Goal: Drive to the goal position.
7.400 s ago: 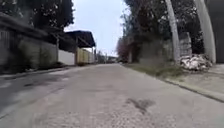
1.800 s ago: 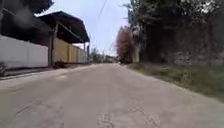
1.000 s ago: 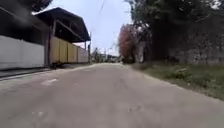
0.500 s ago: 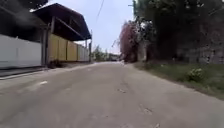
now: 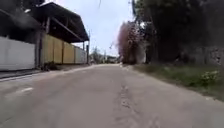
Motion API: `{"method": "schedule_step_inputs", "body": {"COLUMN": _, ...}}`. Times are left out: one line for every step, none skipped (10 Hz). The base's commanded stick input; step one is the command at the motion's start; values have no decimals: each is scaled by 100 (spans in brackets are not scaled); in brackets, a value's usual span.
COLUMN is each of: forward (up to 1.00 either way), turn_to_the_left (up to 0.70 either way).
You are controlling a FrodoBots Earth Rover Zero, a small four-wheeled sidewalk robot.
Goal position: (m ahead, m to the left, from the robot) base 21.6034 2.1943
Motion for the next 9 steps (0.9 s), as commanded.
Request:
{"method": "schedule_step_inputs", "body": {"forward": 100, "turn_to_the_left": 0}}
{"method": "schedule_step_inputs", "body": {"forward": 100, "turn_to_the_left": 0}}
{"method": "schedule_step_inputs", "body": {"forward": 100, "turn_to_the_left": 0}}
{"method": "schedule_step_inputs", "body": {"forward": 100, "turn_to_the_left": -1}}
{"method": "schedule_step_inputs", "body": {"forward": 100, "turn_to_the_left": -1}}
{"method": "schedule_step_inputs", "body": {"forward": 100, "turn_to_the_left": -2}}
{"method": "schedule_step_inputs", "body": {"forward": 100, "turn_to_the_left": -3}}
{"method": "schedule_step_inputs", "body": {"forward": 100, "turn_to_the_left": -3}}
{"method": "schedule_step_inputs", "body": {"forward": 100, "turn_to_the_left": -4}}
